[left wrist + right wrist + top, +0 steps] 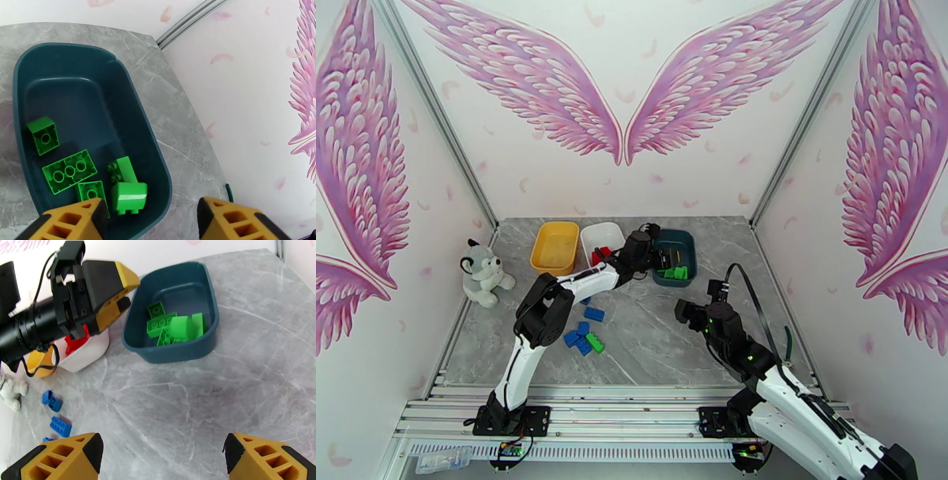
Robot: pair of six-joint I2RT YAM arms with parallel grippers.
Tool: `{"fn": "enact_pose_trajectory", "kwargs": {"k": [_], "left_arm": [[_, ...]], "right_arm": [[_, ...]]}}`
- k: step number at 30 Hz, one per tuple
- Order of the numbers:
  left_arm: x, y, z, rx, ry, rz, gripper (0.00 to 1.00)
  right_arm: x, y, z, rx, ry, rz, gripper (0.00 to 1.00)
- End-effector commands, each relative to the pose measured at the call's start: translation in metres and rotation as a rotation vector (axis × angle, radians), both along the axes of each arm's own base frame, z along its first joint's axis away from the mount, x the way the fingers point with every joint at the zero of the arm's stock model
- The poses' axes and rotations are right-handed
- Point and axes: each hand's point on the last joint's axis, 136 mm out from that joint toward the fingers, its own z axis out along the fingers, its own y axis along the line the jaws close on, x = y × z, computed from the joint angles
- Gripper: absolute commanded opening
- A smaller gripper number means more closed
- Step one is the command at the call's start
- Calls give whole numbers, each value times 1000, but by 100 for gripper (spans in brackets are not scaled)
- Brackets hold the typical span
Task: Sort the legos into containers by color
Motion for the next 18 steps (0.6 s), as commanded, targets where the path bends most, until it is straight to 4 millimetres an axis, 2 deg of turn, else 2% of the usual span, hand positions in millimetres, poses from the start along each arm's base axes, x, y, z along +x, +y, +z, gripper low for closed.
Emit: {"fn": "enact_pose_trajectory", "kwargs": {"k": [1, 7, 8, 13, 18], "left_arm": [[-10, 23, 38, 9, -91, 50, 66], [-33, 88, 54, 119, -171, 199, 68], [-39, 101, 46, 154, -165, 225, 69], [-63, 171, 37, 264, -167, 381, 74], [-88, 241, 19, 324, -130, 519, 80]], "right_arm": [[1, 23, -10, 16, 11, 122, 84], [7, 79, -31, -10, 79, 325, 76], [7, 90, -36, -24, 91, 357, 75], [-4, 154, -59, -104, 134, 574, 71], [-24, 202, -77, -159, 138, 744, 68]]}}
